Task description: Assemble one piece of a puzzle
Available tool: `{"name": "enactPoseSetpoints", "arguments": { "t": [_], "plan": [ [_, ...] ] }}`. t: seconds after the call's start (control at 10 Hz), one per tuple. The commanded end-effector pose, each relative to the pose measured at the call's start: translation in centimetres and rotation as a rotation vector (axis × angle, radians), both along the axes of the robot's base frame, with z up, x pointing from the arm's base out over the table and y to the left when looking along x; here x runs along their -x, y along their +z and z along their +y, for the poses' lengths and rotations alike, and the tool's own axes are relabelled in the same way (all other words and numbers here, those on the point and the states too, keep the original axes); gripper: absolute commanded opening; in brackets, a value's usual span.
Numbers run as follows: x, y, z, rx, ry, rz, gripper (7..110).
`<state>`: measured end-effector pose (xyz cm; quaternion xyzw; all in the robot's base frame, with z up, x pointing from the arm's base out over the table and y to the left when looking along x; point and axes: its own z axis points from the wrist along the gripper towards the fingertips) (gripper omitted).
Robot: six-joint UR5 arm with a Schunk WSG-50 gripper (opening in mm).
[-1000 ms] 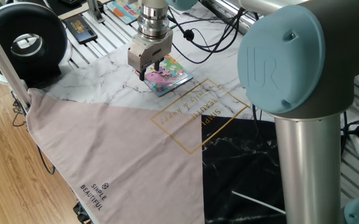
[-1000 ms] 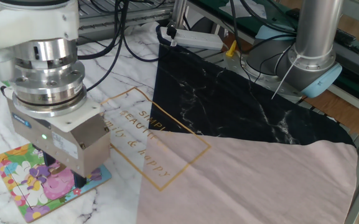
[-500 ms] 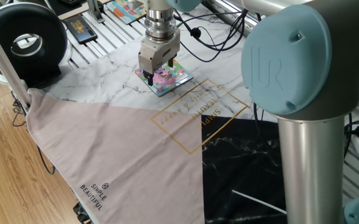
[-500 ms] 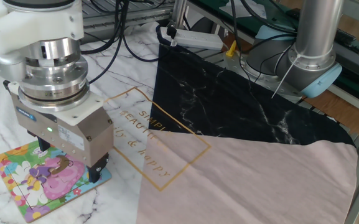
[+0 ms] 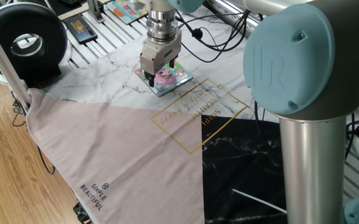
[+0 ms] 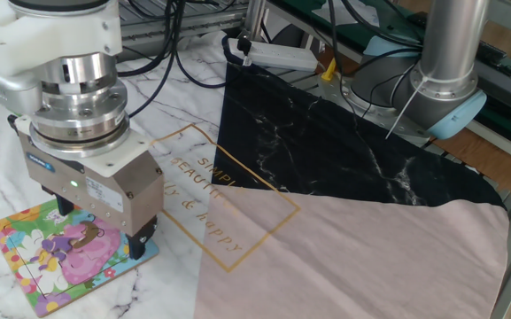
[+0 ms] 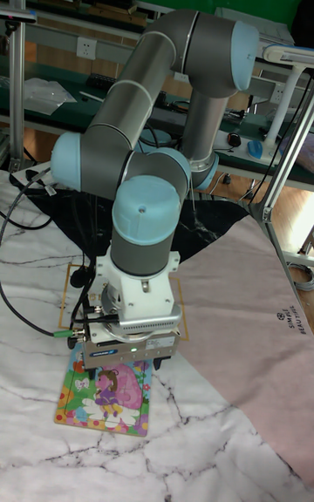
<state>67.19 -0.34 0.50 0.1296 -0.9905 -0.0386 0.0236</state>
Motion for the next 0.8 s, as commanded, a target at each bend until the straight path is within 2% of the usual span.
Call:
{"name": "enactPoseSetpoints", "arguments": {
  "t": [0.0, 0.5, 0.6, 0.7],
  "plan": [
    [-0.52, -0.18, 0.12, -0.013, -0.001, -0.016, 107],
    [-1.14, -0.25, 0.50, -0.022, -0.004, -0.031, 107],
    [-1.02, -0.31, 0.49, -0.022, -0.007, -0.025, 88],
    [-0.81, -0.40, 0.48, -0.022, -0.012, -0.015, 88]
  ]
}}
